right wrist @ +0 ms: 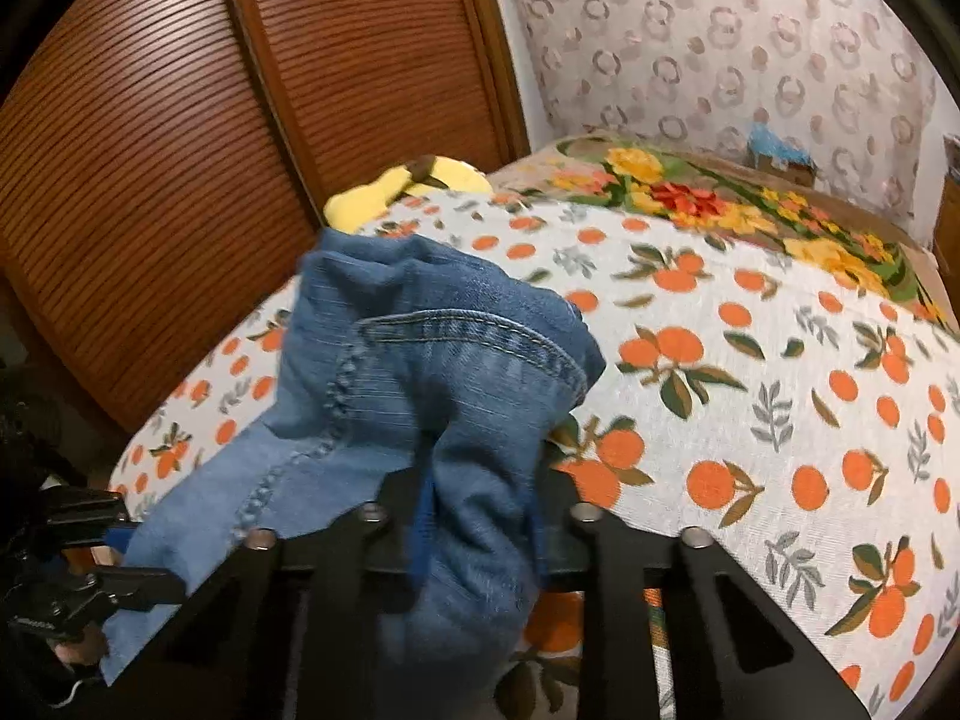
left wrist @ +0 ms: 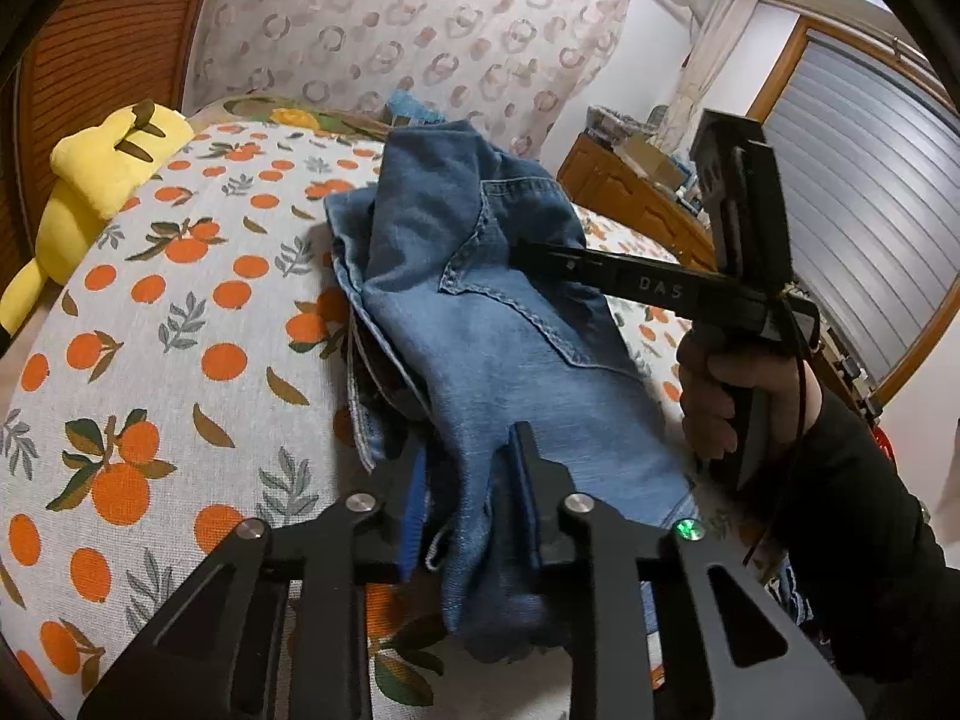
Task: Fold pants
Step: 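Grasp the folded jeans with the left tool while the right tool grasps the other end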
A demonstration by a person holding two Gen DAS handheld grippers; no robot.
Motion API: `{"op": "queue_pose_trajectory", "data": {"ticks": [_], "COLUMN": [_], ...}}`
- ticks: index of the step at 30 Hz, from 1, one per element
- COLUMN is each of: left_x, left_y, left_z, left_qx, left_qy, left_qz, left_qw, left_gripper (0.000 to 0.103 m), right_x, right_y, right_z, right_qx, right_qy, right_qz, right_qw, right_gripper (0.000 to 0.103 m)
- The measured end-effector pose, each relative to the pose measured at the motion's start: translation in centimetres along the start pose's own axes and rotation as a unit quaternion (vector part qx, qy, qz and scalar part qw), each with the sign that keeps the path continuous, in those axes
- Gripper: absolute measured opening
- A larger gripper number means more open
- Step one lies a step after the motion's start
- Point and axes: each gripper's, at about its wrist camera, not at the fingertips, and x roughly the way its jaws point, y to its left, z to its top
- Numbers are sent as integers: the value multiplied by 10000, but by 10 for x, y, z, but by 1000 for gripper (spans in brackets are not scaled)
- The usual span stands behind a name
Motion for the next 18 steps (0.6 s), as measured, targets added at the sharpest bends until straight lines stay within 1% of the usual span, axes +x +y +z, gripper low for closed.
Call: {"op": "queue_pose_trajectory", "data": {"ticks": [2,3,4,11,14,18], "left_x": [-6,-9,-13,-45,-57,-66], "left_y": [-1,0,1,5,13,29], "left_z": [1,2,4,23,37,57], "left_qx": [-33,-54,-102,-71,-52,-72], "left_qy": [-76,-127,-171,-615,-802,-942], "left_qz": [-51,-55,-118,-83,6,184], "left_qw": [10000,9999,9997,9981,9968,9954], "left_gripper": [22,16,15,14,14,14], "right_x": [-7,-12,-17,-51,-55,-43], "right_y": [6,10,14,40,45,53], "right_z": [2,5,8,42,58,81], "right_qx": [-53,-83,-107,-378,-484,-534], "right_qy": [-98,-175,-245,-749,-879,-983], "right_qz": [-4,31,94,411,507,595], "right_qw": [9999,9998,9996,9956,9937,9919], "right_gripper": [18,17,17,16,16,16]}}
